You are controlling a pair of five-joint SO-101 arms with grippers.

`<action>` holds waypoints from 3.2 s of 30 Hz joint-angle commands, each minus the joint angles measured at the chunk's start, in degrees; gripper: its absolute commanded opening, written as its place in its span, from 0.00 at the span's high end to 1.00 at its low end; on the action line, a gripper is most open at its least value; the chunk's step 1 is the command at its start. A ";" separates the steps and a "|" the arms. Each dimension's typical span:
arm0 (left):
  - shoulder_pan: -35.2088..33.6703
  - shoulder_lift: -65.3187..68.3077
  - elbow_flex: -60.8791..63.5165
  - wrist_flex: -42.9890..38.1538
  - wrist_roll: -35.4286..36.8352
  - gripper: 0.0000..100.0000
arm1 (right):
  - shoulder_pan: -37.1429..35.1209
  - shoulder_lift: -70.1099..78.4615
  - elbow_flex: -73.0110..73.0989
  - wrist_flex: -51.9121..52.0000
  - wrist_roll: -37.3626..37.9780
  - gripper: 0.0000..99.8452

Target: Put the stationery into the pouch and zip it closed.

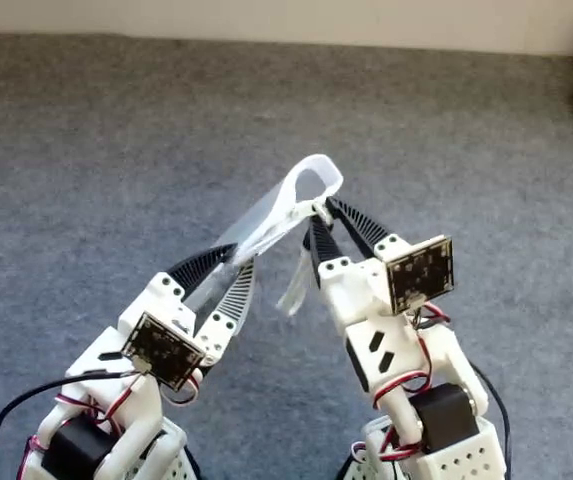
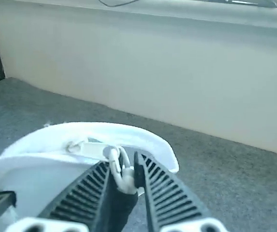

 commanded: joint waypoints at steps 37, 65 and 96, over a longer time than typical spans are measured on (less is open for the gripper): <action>0.04 -0.57 -17.71 15.12 3.34 1.00 | 4.62 0.40 -2.77 -5.93 4.40 0.99; 0.13 -0.57 -21.14 18.20 4.48 0.99 | 14.64 0.40 6.46 -21.93 4.31 0.99; -8.13 -0.57 -7.52 13.45 4.66 0.90 | 26.42 0.48 7.52 17.27 15.82 0.99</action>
